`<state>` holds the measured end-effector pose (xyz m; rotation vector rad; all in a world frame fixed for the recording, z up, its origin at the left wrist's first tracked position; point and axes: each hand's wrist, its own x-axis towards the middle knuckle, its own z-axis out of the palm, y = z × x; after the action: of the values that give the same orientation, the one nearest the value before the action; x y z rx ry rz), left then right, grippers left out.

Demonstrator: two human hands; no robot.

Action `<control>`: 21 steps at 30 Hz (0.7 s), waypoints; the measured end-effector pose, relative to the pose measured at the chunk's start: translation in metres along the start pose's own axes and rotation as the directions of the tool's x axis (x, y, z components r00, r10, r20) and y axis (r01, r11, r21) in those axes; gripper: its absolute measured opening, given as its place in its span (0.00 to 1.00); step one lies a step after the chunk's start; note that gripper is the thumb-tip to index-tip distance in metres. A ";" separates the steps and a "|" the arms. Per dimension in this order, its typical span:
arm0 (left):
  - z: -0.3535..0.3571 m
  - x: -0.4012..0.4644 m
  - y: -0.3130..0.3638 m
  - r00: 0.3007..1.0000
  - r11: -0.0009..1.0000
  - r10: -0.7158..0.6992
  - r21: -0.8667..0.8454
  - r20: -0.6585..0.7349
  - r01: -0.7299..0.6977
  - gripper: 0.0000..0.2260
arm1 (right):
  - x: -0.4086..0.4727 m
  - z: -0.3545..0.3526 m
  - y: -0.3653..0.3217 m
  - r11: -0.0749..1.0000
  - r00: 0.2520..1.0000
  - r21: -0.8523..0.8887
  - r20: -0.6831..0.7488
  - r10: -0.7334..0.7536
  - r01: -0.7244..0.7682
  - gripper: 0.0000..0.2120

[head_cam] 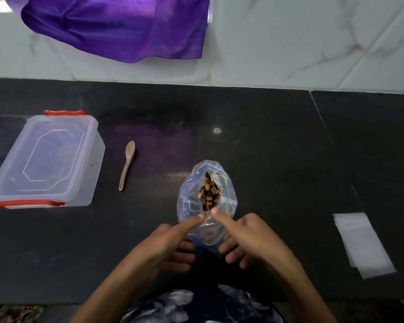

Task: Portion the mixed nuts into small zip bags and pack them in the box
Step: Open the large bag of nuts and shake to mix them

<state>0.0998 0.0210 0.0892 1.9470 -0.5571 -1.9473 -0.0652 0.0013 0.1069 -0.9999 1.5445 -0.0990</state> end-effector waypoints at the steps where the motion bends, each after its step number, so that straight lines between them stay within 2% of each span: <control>1: 0.002 0.000 0.001 1.000 0.999 0.009 -0.049 0.014 -0.009 0.19 | 0.002 0.003 0.001 0.999 1.000 0.029 -0.007 -0.017 0.017 0.24; 4: 0.005 -0.001 -0.001 0.995 0.959 0.011 -0.283 0.102 0.019 0.12 | 0.005 0.006 0.007 0.965 0.998 0.259 0.040 -0.057 0.045 0.12; 8: 0.010 0.000 -0.014 0.969 0.793 0.003 -0.591 0.245 0.147 0.10 | 0.005 0.004 0.019 0.831 0.991 0.555 0.088 -0.103 0.037 0.10; 11: 0.016 0.001 -0.021 0.957 0.760 0.060 -0.635 0.283 0.140 0.11 | 0.010 0.010 0.025 0.746 0.994 0.666 0.095 -0.059 -0.019 0.11; 15: 0.028 0.006 -0.021 0.958 0.738 0.117 -0.668 0.264 0.094 0.07 | 0.020 0.022 0.026 0.590 0.993 0.807 0.084 -0.087 -0.017 0.12; 18: 0.035 0.012 -0.017 0.964 0.692 0.102 -0.713 0.246 0.109 0.14 | 0.020 0.025 0.024 0.506 0.991 0.861 0.105 -0.086 -0.048 0.12; 21: 0.034 0.015 -0.012 0.960 0.658 0.116 -0.743 0.256 0.119 0.16 | 0.014 0.021 0.022 0.453 0.978 0.886 0.166 -0.124 -0.093 0.12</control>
<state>0.0663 0.0253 0.0697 1.1352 0.2110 -2.0035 -0.0579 0.0159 0.0780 -0.1285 1.0177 -0.7397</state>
